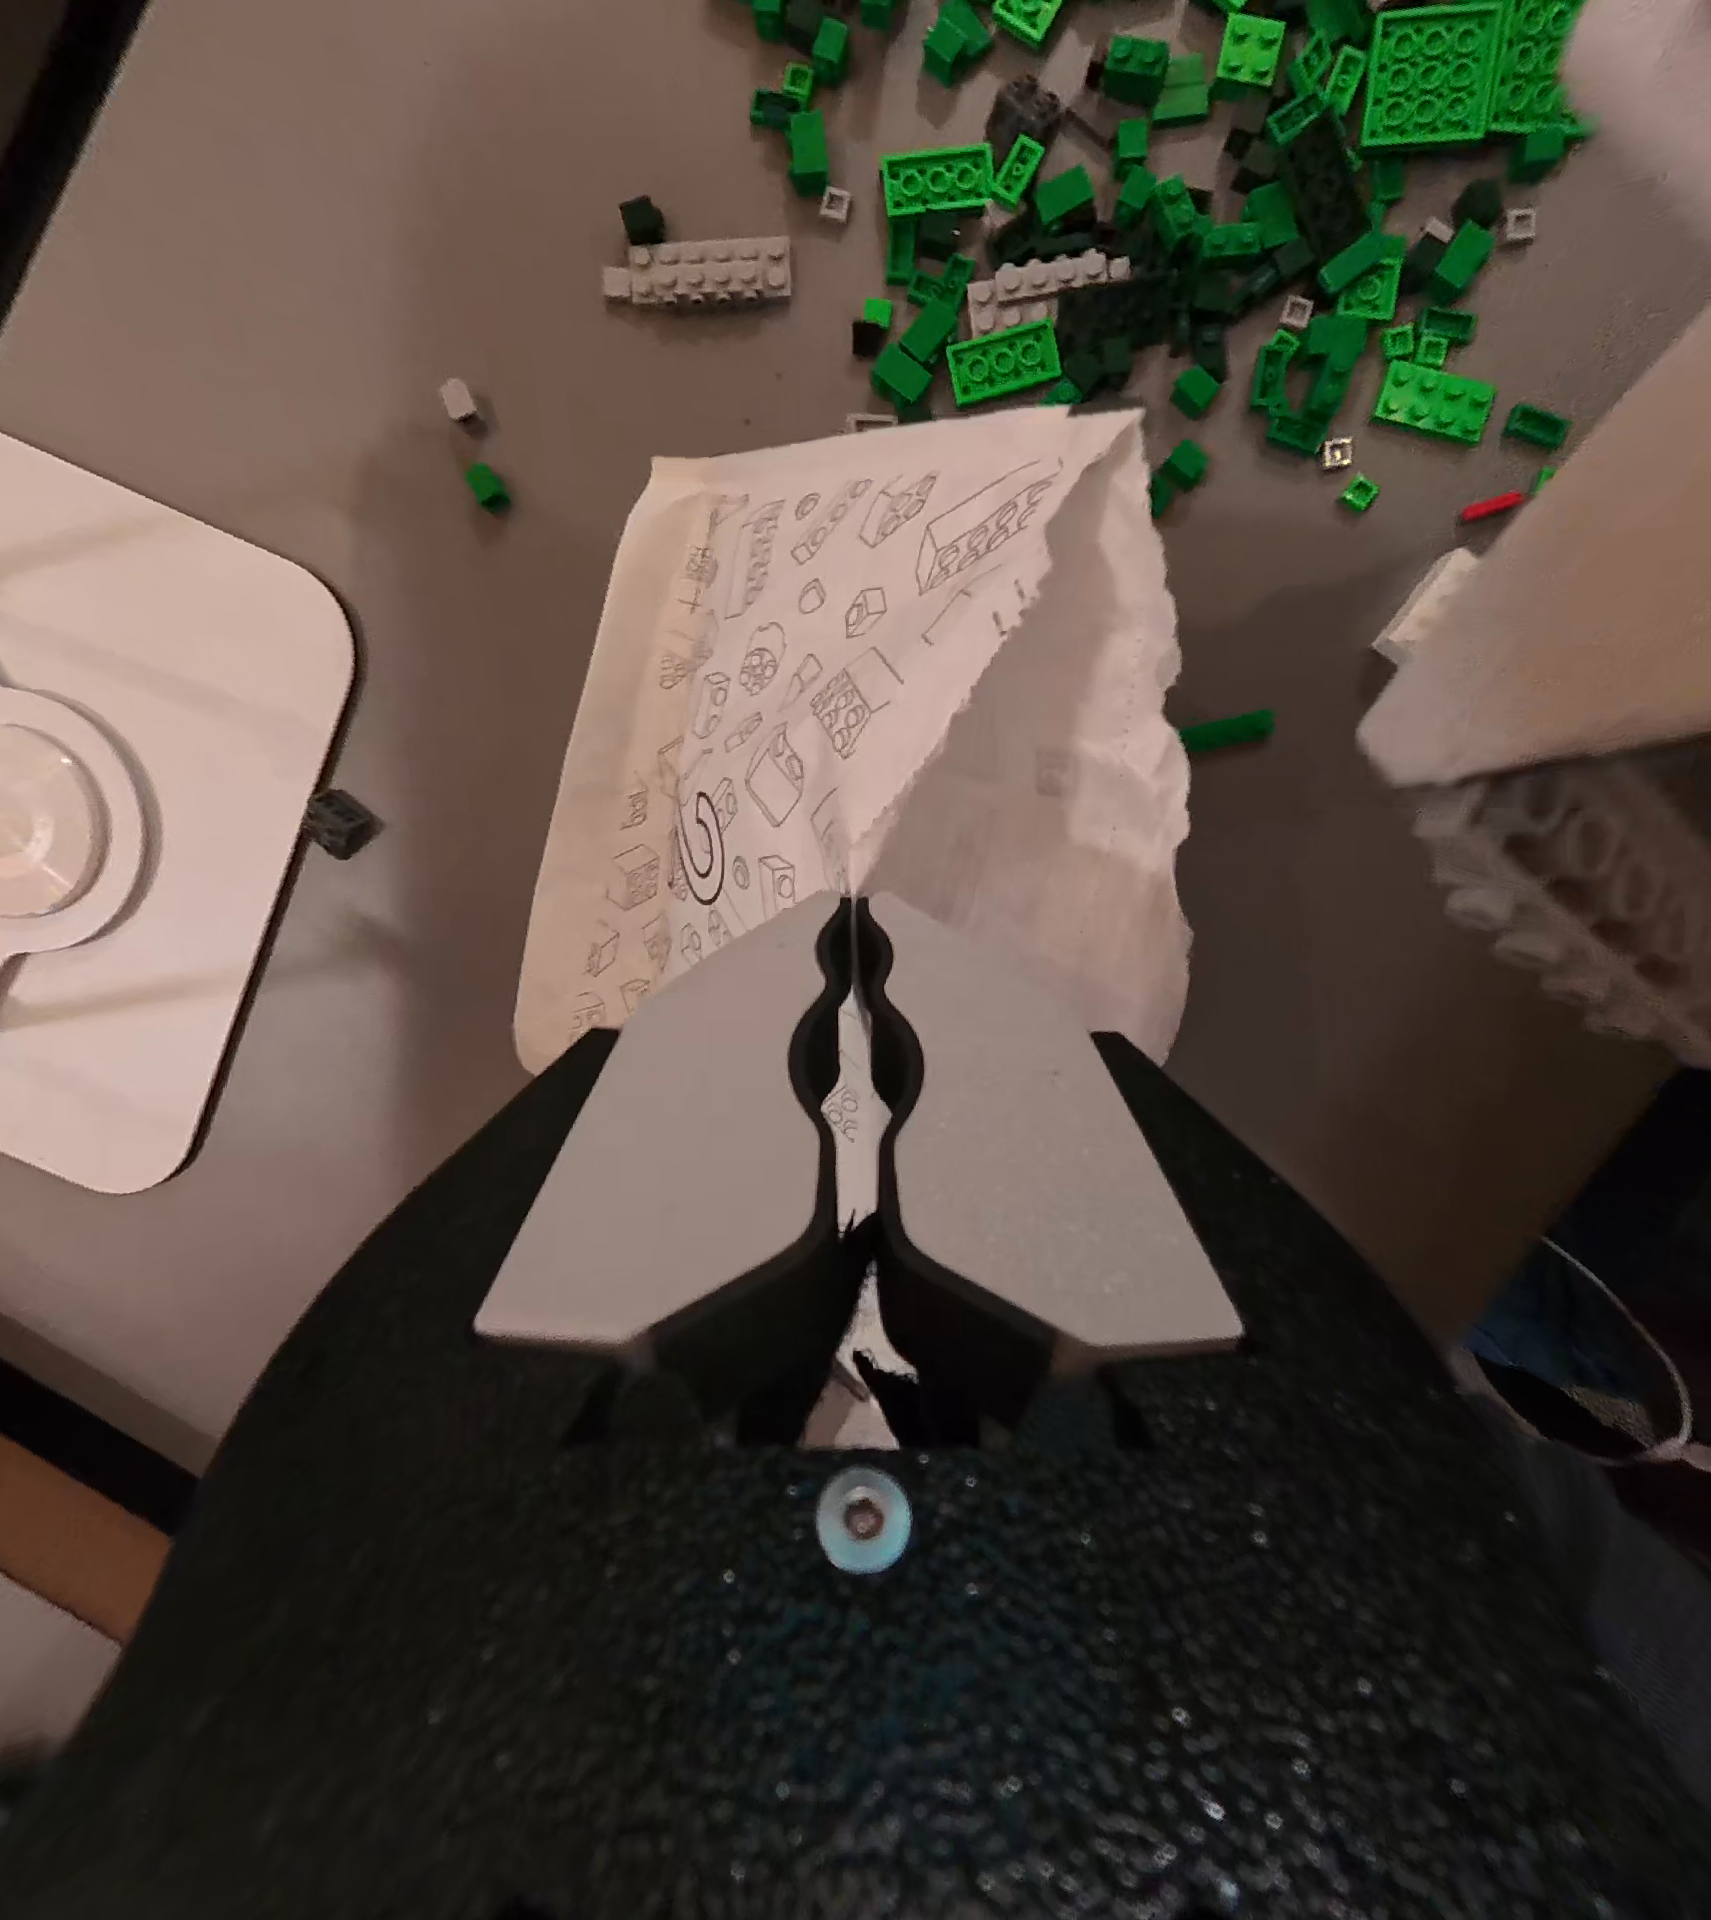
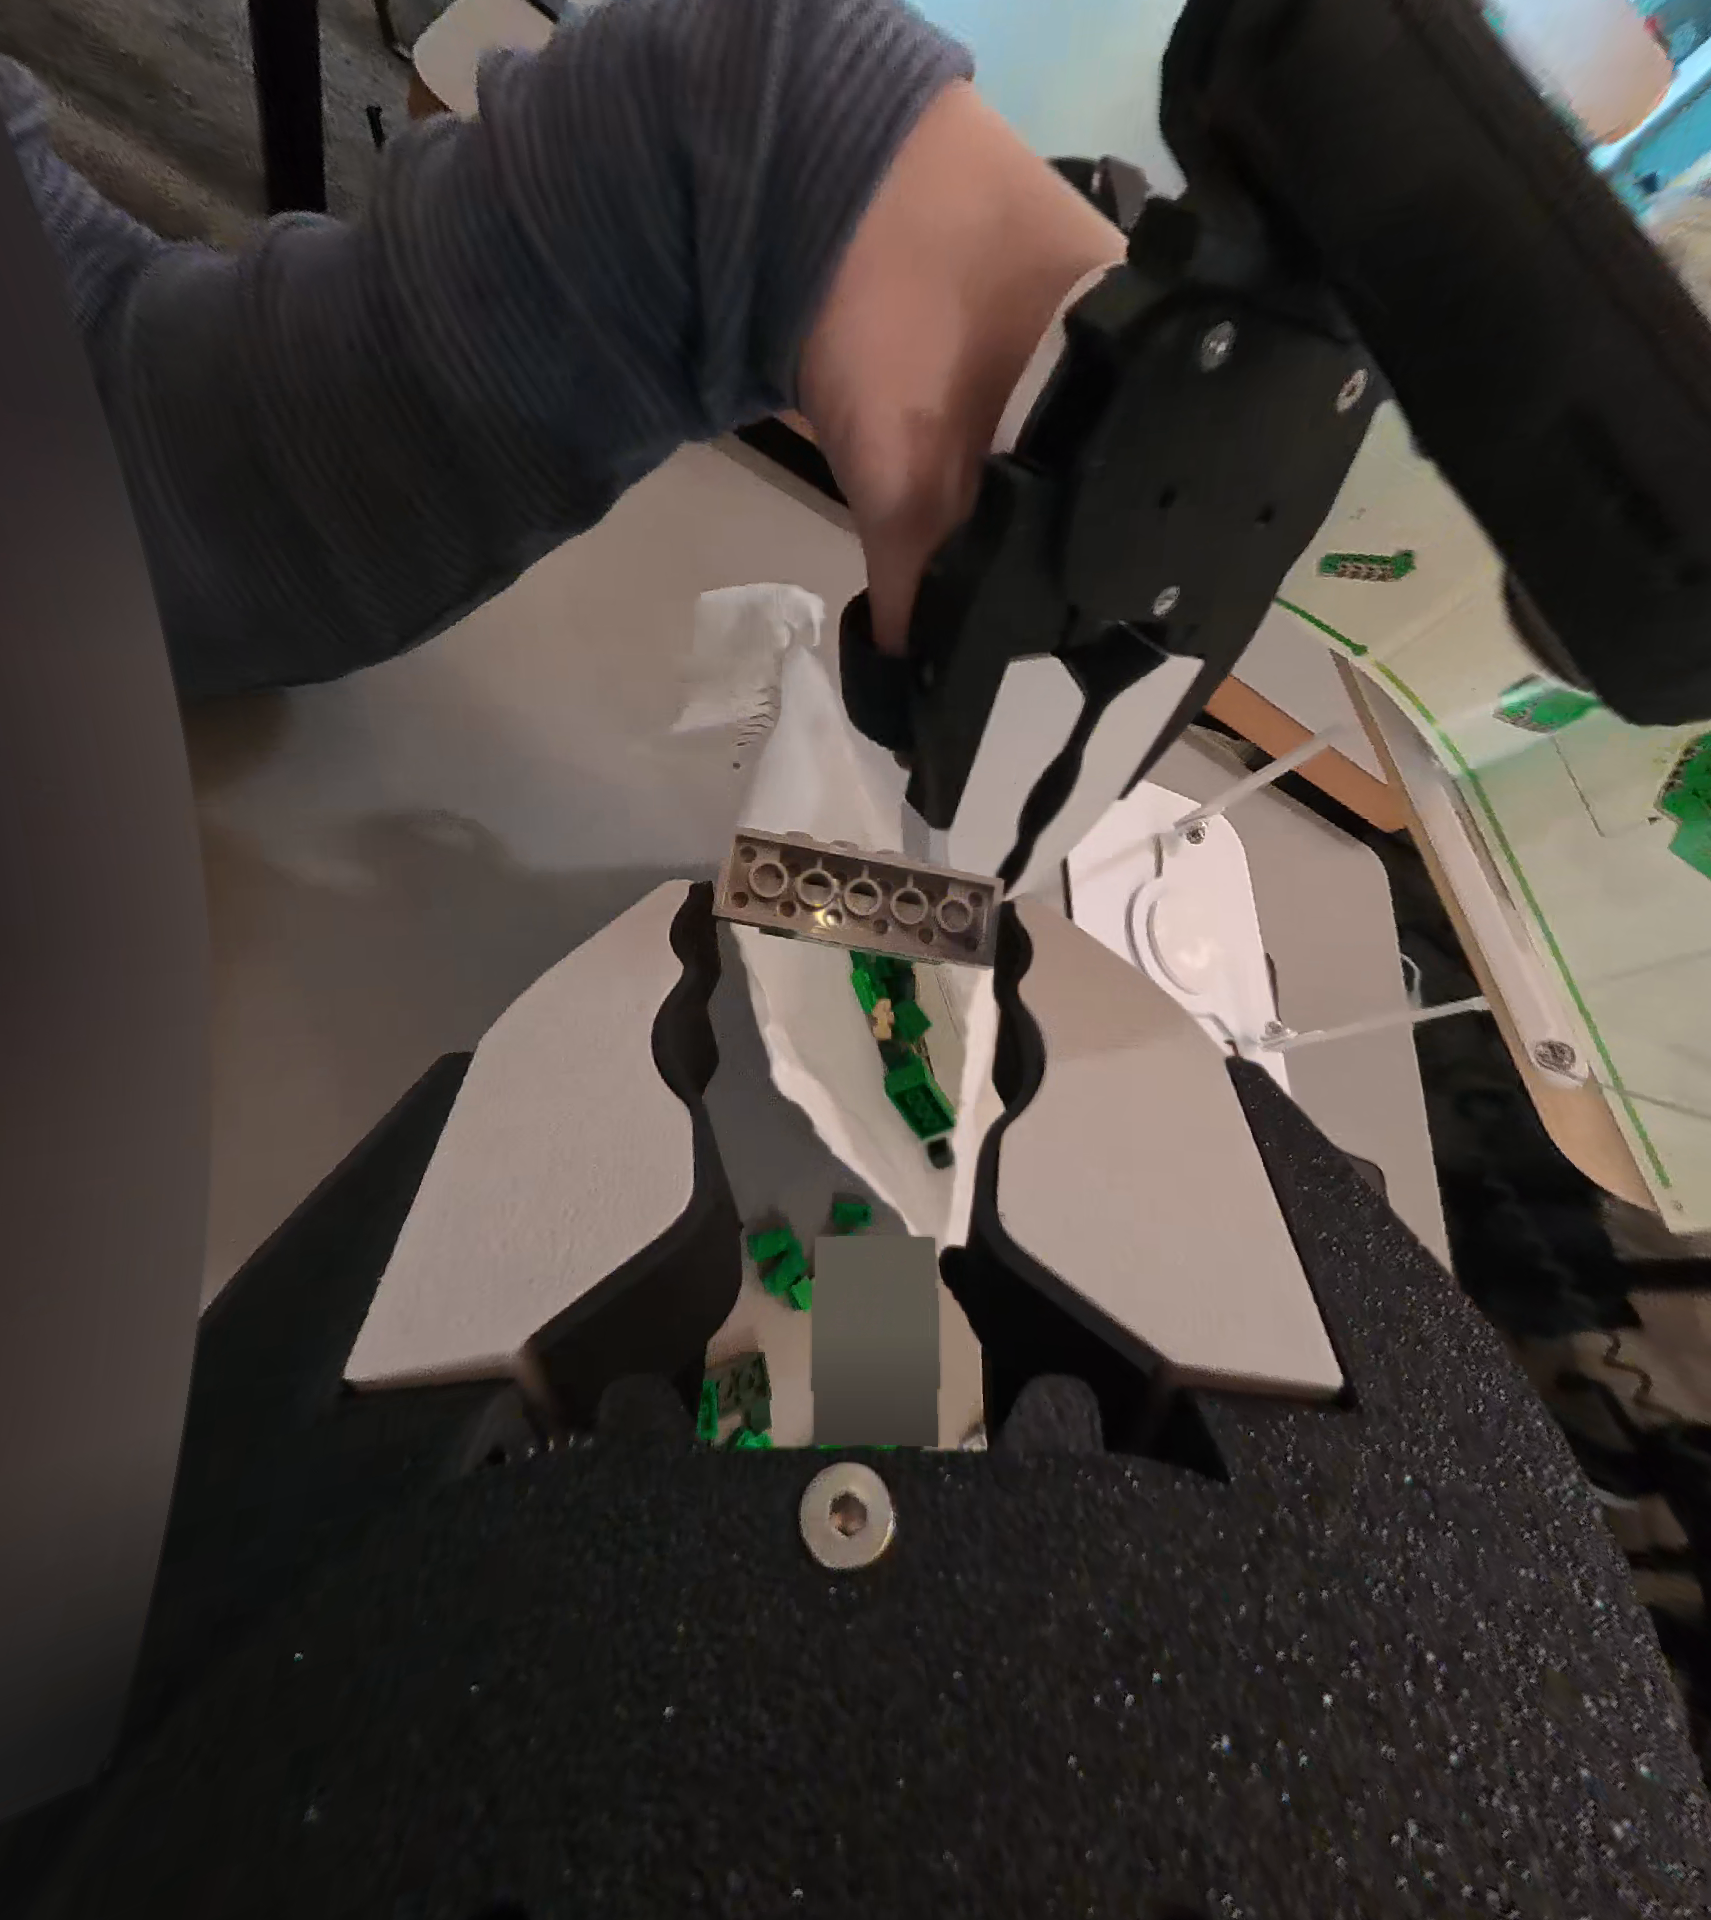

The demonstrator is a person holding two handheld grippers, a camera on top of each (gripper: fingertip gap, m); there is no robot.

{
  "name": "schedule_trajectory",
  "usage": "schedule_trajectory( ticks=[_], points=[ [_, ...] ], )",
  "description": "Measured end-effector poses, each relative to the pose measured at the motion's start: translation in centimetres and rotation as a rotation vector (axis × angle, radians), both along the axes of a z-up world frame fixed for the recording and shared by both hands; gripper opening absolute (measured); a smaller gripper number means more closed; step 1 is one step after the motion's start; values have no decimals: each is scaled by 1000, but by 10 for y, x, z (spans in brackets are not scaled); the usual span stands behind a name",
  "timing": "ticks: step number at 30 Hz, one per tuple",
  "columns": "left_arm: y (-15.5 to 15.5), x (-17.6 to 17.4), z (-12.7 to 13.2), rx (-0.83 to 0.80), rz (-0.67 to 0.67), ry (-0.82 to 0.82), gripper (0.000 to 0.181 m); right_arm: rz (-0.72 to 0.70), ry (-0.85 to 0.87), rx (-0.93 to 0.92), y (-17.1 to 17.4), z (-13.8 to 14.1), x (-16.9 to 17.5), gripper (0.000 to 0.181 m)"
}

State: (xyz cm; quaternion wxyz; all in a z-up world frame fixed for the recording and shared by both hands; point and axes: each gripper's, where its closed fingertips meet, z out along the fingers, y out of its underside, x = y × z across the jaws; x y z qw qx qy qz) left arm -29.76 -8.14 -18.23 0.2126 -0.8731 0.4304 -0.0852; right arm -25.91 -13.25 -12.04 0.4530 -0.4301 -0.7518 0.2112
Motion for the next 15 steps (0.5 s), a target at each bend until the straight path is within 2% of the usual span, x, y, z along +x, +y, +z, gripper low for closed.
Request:
schedule_trajectory(
  ticks=[3, 7, 15],
  points=[
    [3, -3, 4, 29, 18, 1, 0, 32, -11, -34, -5, -8, -9, 51],
    [6, -5, 10, 68, 33, -2, 0, 30, 1, -179, -7, -11, -18, 51],
    [7, -3, 13, 85, 34, 2, 0, -69, -86, -348, 3, -27, -17, 51]
  ],
)
